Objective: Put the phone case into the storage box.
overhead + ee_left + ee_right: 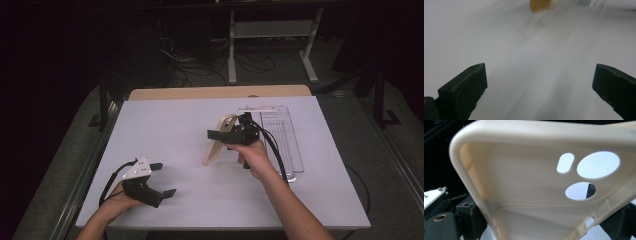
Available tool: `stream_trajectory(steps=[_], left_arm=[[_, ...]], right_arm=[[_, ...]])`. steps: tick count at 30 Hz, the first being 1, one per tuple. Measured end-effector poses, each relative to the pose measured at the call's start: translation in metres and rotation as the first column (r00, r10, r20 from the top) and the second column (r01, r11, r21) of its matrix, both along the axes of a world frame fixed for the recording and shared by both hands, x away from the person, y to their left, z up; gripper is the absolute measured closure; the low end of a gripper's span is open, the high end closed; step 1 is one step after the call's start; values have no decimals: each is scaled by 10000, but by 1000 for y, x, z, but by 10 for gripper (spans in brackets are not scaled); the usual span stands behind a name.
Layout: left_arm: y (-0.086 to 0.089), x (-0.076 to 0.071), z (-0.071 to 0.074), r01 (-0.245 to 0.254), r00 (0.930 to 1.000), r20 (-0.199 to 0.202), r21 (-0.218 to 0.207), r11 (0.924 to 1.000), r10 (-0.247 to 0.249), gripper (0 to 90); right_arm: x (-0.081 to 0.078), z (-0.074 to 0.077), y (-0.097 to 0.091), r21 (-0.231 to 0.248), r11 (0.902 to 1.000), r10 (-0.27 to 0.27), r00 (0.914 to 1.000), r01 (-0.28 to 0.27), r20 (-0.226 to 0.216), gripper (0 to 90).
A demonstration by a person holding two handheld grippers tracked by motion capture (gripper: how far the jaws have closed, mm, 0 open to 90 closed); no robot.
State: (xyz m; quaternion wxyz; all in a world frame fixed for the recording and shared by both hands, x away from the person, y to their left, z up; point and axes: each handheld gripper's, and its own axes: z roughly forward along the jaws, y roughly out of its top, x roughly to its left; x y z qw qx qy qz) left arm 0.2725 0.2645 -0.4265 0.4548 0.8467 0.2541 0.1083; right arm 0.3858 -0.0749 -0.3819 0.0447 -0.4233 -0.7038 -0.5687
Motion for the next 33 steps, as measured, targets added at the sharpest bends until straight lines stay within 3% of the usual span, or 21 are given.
stream_trajectory(steps=[17,33], left_arm=[[-1,1,-1,102,9999,83,36,9999,-103,0],[-2,0,-1,156,9999,38,44,9999,-156,0]], right_arm=[[4,14,-27,264,9979,-595,9974,585,400,98],[8,20,-49,490,9926,-1131,9930,1113,352,98]])
